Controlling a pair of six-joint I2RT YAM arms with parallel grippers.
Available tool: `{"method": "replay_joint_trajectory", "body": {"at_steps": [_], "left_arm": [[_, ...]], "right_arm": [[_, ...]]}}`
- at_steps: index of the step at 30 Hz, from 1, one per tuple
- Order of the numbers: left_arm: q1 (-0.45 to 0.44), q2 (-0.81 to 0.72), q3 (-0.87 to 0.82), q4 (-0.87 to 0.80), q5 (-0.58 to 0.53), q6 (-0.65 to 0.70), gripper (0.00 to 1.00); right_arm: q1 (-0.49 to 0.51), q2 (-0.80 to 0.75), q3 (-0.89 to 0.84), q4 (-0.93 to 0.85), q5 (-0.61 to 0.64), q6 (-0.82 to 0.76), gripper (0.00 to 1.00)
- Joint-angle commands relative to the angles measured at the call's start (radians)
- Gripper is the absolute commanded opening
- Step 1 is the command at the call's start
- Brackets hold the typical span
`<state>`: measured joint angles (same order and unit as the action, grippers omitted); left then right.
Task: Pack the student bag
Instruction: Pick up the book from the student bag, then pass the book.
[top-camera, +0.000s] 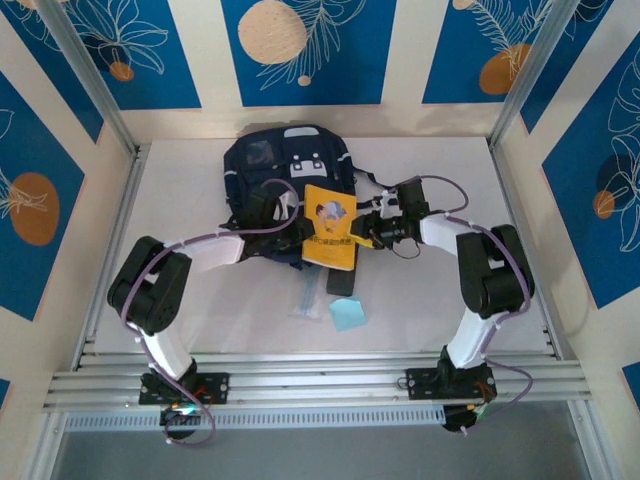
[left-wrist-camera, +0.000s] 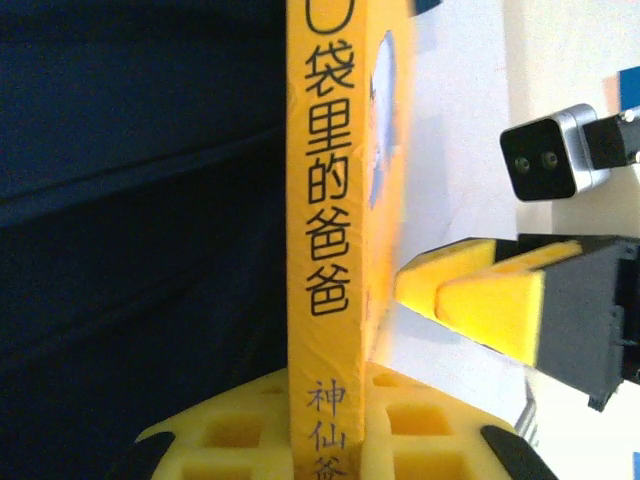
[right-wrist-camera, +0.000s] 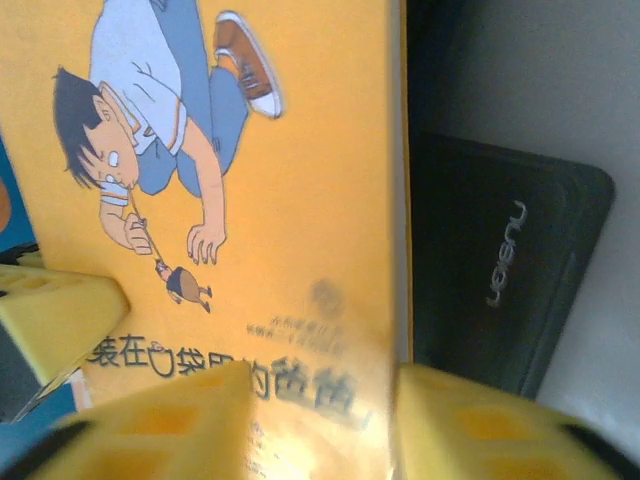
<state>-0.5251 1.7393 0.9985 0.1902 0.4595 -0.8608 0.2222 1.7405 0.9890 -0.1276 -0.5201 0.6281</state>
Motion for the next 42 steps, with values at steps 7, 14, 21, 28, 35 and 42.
{"method": "replay_joint_trajectory", "body": {"at_steps": [7, 14, 21, 28, 35, 42], "left_arm": [[0.014, -0.130, 0.068, 0.148, -0.231, -0.042, 0.02], [0.003, -0.098, 0.013, 0.350, -0.404, -0.251, 0.00], [-0.034, -0.122, -0.111, 0.519, -0.527, -0.411, 0.00], [-0.050, -0.143, -0.197, 0.621, -0.550, -0.509, 0.00], [-0.067, -0.148, -0.229, 0.667, -0.557, -0.550, 0.00], [-0.070, -0.145, -0.269, 0.719, -0.536, -0.607, 0.00]], "right_arm": [[0.030, -0.318, -0.038, -0.110, 0.145, 0.270, 0.99], [0.253, -0.377, -0.240, 0.379, 0.425, 0.665, 1.00], [0.361, -0.275, -0.279, 0.706, 0.558, 0.829, 1.00], [0.379, -0.151, -0.255, 0.913, 0.551, 0.895, 0.99], [0.399, -0.091, -0.221, 0.988, 0.535, 0.920, 0.95], [0.350, -0.064, -0.213, 1.033, 0.525, 0.904, 0.59]]}}
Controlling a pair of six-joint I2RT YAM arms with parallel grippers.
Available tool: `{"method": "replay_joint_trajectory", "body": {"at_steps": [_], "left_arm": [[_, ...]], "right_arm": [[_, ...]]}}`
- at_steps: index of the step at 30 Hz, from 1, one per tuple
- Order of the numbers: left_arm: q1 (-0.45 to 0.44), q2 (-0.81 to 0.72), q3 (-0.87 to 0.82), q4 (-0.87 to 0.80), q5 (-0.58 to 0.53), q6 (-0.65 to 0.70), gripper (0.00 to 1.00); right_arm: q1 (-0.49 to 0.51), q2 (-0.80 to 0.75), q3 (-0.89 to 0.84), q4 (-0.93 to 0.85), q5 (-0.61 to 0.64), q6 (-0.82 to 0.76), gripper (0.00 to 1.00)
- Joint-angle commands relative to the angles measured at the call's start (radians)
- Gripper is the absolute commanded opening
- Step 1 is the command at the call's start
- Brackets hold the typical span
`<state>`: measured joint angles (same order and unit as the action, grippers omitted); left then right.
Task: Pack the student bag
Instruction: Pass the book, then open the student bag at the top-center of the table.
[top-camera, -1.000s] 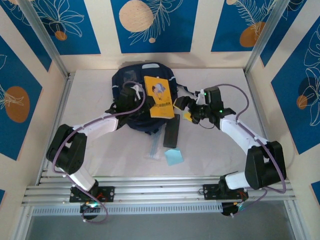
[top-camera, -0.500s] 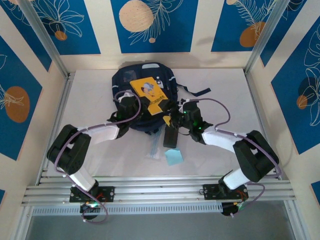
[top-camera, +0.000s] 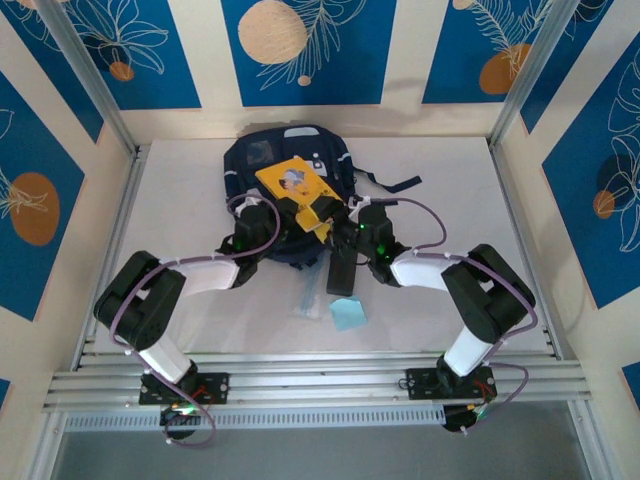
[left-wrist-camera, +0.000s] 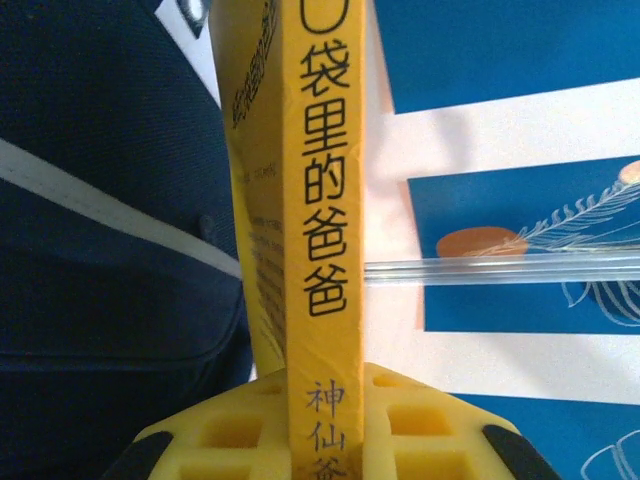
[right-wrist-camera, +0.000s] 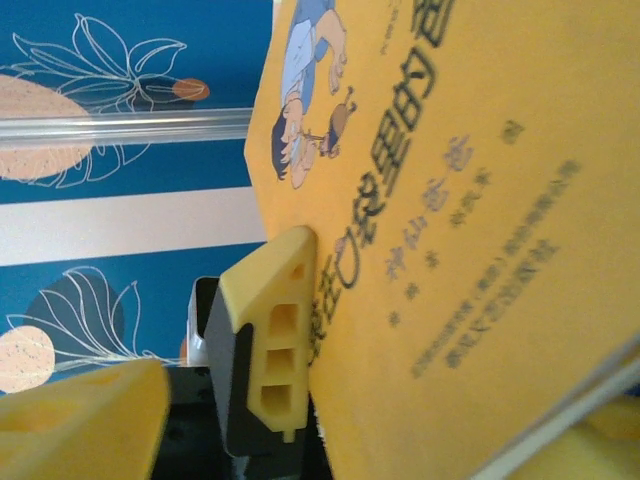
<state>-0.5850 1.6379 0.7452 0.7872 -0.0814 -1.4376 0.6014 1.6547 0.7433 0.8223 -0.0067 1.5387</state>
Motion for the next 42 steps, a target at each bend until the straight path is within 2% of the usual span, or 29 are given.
{"method": "replay_joint_trajectory", "body": {"at_steps": [1, 3, 5, 6, 8, 11, 14, 16, 20, 25, 28, 32, 42], "left_arm": [[-0.010, -0.045, -0.021, 0.124, 0.009, -0.035, 0.01], [-0.010, -0.048, -0.032, 0.127, 0.018, -0.043, 0.09], [-0.010, -0.056, -0.039, 0.119, 0.032, -0.034, 0.27], [-0.009, -0.063, -0.039, 0.107, 0.044, -0.016, 0.36], [-0.003, -0.076, -0.024, 0.042, 0.083, 0.044, 0.51], [0.019, -0.091, 0.013, -0.085, 0.169, 0.204, 0.62], [0.048, -0.096, 0.079, -0.235, 0.264, 0.402, 0.64], [0.059, -0.088, 0.174, -0.431, 0.321, 0.602, 0.64], [0.060, -0.026, 0.389, -0.814, 0.332, 0.955, 0.64], [0.061, 0.099, 0.588, -1.068, 0.311, 1.220, 0.62], [0.060, 0.191, 0.690, -1.174, 0.320, 1.336, 0.60], [0.060, 0.290, 0.798, -1.298, 0.269, 1.436, 0.59], [0.066, 0.424, 0.905, -1.370, 0.123, 1.540, 0.61]], "right_arm": [[-0.040, 0.029, 0.036, 0.091, 0.006, 0.001, 0.45], [-0.059, 0.040, 0.046, 0.097, -0.009, 0.003, 0.24], [-0.077, 0.042, 0.056, 0.106, -0.029, -0.013, 0.04], [-0.086, 0.039, 0.056, 0.105, -0.037, -0.019, 0.00], [-0.108, 0.026, 0.054, 0.098, -0.057, -0.033, 0.00], [-0.157, -0.026, 0.035, 0.027, -0.089, -0.079, 0.00], [-0.221, -0.102, 0.020, -0.111, -0.132, -0.161, 0.00], [-0.267, -0.159, 0.010, -0.219, -0.159, -0.219, 0.00], [-0.368, -0.273, -0.009, -0.436, -0.213, -0.342, 0.00], [-0.493, -0.418, -0.064, -0.596, -0.267, -0.439, 0.00], [-0.553, -0.511, -0.076, -0.711, -0.274, -0.514, 0.00], [-0.616, -0.615, -0.088, -0.823, -0.271, -0.585, 0.00], [-0.699, -0.685, -0.147, -0.840, -0.332, -0.579, 0.00]]}}
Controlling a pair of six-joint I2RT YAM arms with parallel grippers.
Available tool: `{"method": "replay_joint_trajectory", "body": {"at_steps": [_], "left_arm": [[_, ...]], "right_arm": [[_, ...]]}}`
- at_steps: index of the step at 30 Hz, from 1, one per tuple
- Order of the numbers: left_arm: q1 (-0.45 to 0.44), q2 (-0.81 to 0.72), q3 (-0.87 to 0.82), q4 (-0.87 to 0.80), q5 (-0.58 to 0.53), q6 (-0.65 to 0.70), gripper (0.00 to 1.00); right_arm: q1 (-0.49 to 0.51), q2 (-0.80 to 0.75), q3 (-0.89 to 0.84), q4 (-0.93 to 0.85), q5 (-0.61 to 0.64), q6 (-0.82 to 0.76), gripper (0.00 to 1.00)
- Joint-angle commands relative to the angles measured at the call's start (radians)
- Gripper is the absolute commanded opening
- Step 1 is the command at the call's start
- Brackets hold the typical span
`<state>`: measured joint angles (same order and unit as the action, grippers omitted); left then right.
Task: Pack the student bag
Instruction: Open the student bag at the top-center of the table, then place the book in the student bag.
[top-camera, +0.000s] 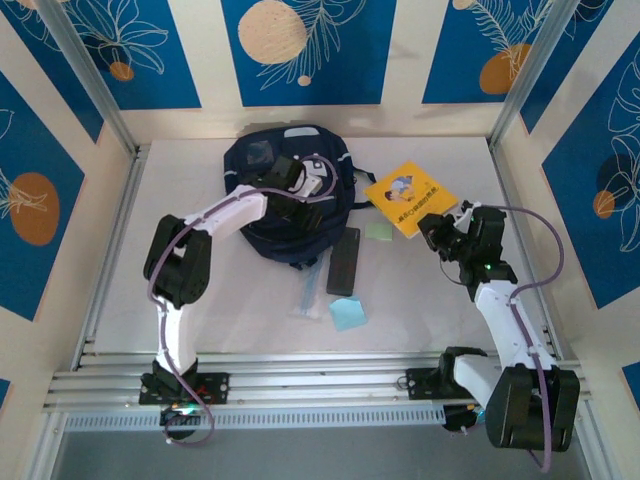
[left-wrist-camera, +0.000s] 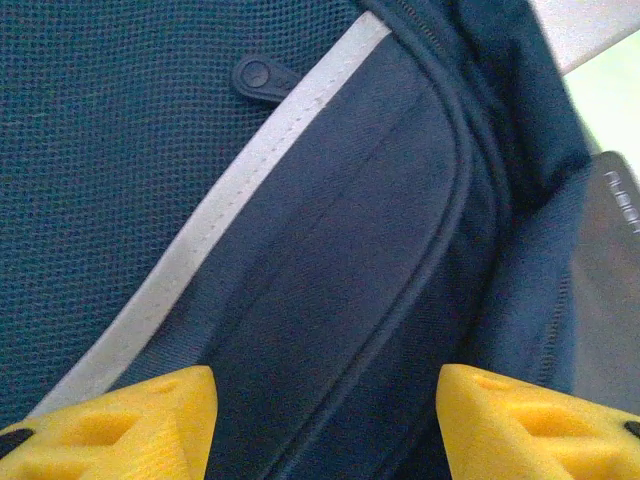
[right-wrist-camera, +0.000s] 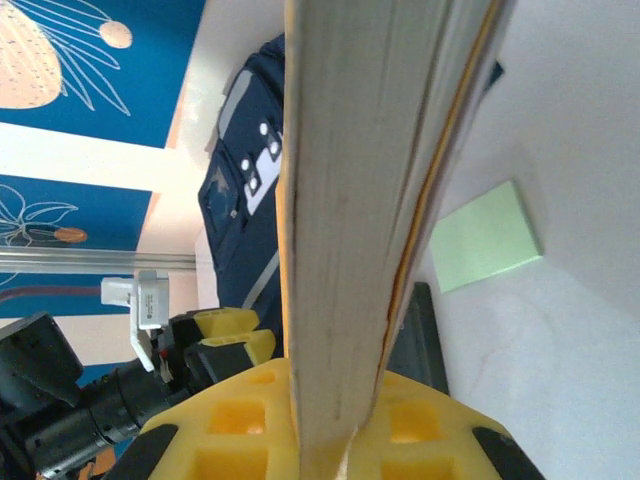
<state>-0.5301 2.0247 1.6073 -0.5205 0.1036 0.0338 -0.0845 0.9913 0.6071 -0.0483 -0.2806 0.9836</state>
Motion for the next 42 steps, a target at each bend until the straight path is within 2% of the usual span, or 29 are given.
{"method": "replay_joint_trajectory", "body": {"at_steps": [1, 6, 11, 12, 13, 14, 15, 17, 18, 21, 26, 35, 39, 42], "left_arm": [[0.013, 0.057, 0.047, -0.072, -0.073, 0.076, 0.62], [0.018, 0.146, 0.088, -0.136, -0.133, 0.100, 0.69], [0.028, 0.244, 0.133, -0.194, -0.115, 0.100, 0.71], [0.031, 0.260, 0.140, -0.203, -0.107, 0.098, 0.67], [0.034, 0.274, 0.147, -0.211, -0.094, 0.098, 0.57], [0.036, 0.283, 0.147, -0.210, -0.092, 0.090, 0.39], [0.038, 0.285, 0.144, -0.204, -0.093, 0.078, 0.26], [0.042, 0.279, 0.137, -0.198, -0.065, 0.066, 0.04], [0.042, 0.267, 0.130, -0.195, -0.056, 0.054, 0.00], [0.044, 0.203, 0.122, -0.197, 0.010, -0.004, 0.00], [0.061, 0.039, 0.123, -0.147, 0.194, -0.212, 0.00], [0.071, -0.088, 0.215, -0.073, 0.309, -0.386, 0.00], [0.082, -0.112, 0.212, 0.013, 0.376, -0.472, 0.00], [0.082, -0.128, 0.211, 0.066, 0.400, -0.520, 0.00]], "right_arm": [[-0.017, -0.022, -0.013, 0.035, -0.065, -0.020, 0.00], [-0.026, -0.029, -0.014, 0.034, -0.072, -0.024, 0.00], [-0.036, -0.032, -0.017, 0.035, -0.075, -0.020, 0.00], [-0.038, -0.032, -0.018, 0.037, -0.075, -0.019, 0.00], [-0.040, -0.034, -0.018, 0.036, -0.075, -0.019, 0.00], [-0.044, -0.035, -0.020, 0.036, -0.075, -0.017, 0.00], [-0.048, -0.037, -0.021, 0.036, -0.078, -0.016, 0.00], [-0.058, -0.043, -0.023, 0.037, -0.080, -0.012, 0.00], [-0.062, -0.047, -0.023, 0.037, -0.082, -0.010, 0.00], [-0.080, -0.062, -0.023, 0.029, -0.088, -0.014, 0.00], [-0.109, -0.083, 0.001, -0.034, -0.094, -0.049, 0.00], [-0.108, -0.086, 0.032, -0.090, -0.127, -0.075, 0.00], [-0.054, -0.080, 0.019, -0.050, -0.143, -0.022, 0.00], [0.041, -0.051, -0.003, 0.055, -0.126, 0.063, 0.00]]}}
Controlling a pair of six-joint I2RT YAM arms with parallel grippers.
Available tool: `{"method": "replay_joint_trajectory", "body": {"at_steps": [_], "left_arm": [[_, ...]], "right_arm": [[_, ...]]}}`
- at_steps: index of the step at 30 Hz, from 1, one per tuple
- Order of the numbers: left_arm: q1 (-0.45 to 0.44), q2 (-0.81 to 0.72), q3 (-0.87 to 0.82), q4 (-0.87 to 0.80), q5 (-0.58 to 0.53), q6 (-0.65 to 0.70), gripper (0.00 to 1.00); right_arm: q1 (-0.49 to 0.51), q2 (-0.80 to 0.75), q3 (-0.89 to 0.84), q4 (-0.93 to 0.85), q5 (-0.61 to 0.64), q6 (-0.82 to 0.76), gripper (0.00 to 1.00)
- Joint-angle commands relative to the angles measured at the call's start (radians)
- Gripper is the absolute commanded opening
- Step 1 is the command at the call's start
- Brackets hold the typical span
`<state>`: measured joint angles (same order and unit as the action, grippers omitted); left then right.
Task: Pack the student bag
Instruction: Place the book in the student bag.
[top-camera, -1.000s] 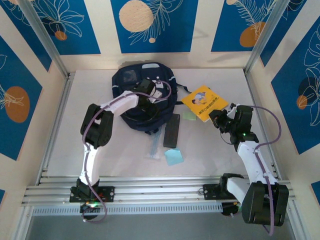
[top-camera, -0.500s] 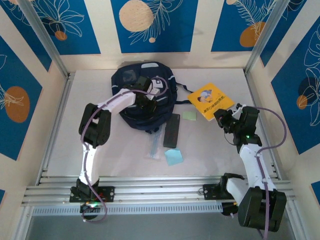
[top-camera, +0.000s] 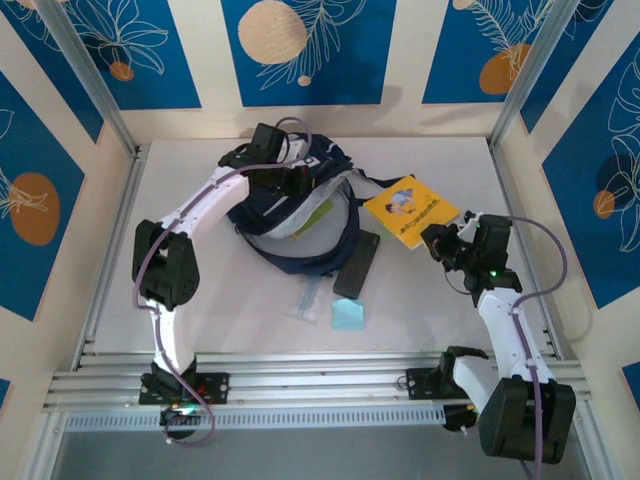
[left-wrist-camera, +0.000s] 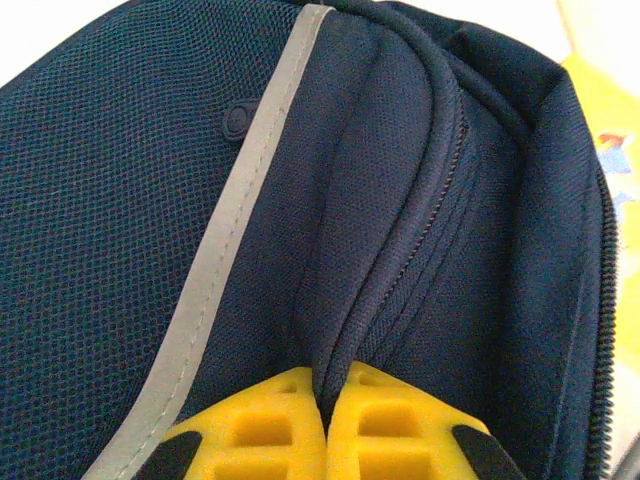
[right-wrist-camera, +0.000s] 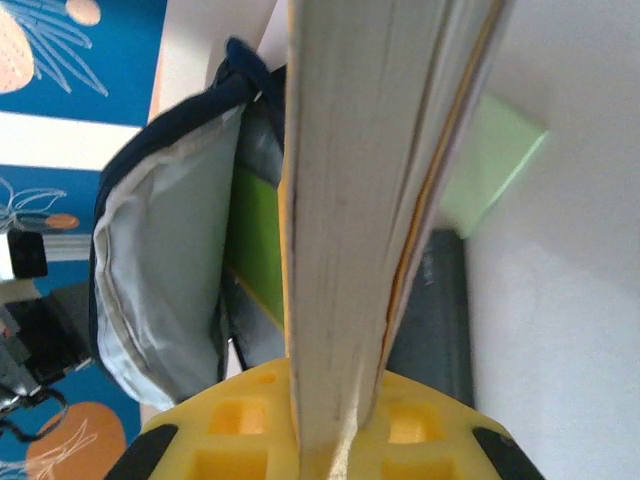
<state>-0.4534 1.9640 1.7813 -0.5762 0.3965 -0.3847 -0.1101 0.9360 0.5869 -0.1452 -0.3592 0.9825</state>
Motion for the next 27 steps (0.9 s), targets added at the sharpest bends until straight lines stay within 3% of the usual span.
{"method": "replay_joint_trajectory", "body": {"at_steps": [1, 8, 16, 23, 25, 27], "left_arm": [[0.007, -0.074, 0.034, 0.141, 0.110, -0.115, 0.00], [0.007, -0.112, 0.021, 0.210, 0.092, -0.163, 0.00], [0.007, -0.182, -0.075, 0.296, 0.063, -0.210, 0.00], [0.012, -0.229, -0.176, 0.361, 0.007, -0.242, 0.00], [0.017, -0.237, -0.197, 0.381, -0.009, -0.249, 0.00], [0.022, -0.244, -0.214, 0.390, -0.028, -0.250, 0.00]], "right_arm": [[0.109, 0.022, 0.012, 0.196, -0.029, 0.093, 0.00], [0.395, 0.277, 0.124, 0.398, 0.065, 0.142, 0.00], [0.508, 0.685, 0.291, 0.768, 0.057, 0.226, 0.00], [0.591, 0.997, 0.475, 0.879, 0.157, 0.351, 0.00], [0.596, 1.062, 0.525, 0.888, 0.139, 0.389, 0.07], [0.599, 1.091, 0.537, 0.887, 0.112, 0.413, 0.24]]}}
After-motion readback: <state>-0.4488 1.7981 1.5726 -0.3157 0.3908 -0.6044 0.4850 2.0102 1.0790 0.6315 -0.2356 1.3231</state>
